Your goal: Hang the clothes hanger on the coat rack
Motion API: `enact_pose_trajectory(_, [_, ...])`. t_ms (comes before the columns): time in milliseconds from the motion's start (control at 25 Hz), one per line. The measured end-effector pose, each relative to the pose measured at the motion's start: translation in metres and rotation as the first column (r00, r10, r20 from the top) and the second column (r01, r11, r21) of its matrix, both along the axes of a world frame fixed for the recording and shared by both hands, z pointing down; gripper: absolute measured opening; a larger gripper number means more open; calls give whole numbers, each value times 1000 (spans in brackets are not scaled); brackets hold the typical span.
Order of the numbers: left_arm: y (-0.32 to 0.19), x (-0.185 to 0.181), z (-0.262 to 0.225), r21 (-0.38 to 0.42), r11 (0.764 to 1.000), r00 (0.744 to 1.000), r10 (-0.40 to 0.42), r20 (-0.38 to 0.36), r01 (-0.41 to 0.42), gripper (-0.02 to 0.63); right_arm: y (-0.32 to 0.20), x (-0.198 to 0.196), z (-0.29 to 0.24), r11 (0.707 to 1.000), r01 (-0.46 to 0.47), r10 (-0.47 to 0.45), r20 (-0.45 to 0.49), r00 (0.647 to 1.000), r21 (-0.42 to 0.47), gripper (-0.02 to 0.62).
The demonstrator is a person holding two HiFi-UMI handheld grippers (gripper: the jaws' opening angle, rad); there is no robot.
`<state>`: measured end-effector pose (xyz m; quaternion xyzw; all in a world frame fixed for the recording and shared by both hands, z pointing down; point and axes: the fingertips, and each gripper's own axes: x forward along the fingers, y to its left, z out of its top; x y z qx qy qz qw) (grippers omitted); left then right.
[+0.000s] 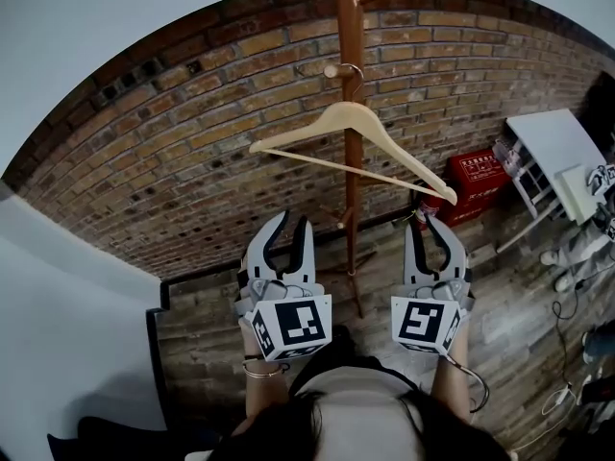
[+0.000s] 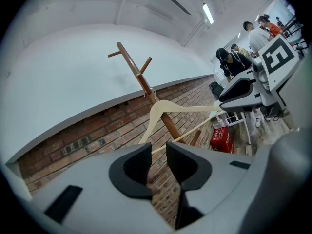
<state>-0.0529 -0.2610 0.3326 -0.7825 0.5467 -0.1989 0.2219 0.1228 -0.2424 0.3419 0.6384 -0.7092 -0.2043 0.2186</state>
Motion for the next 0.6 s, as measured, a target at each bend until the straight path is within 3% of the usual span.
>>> enact_pose_trajectory(600, [59, 2, -4, 0, 1000, 996, 4, -92, -4, 49, 52, 3, -5, 1000, 20, -21, 91, 996, 13, 64])
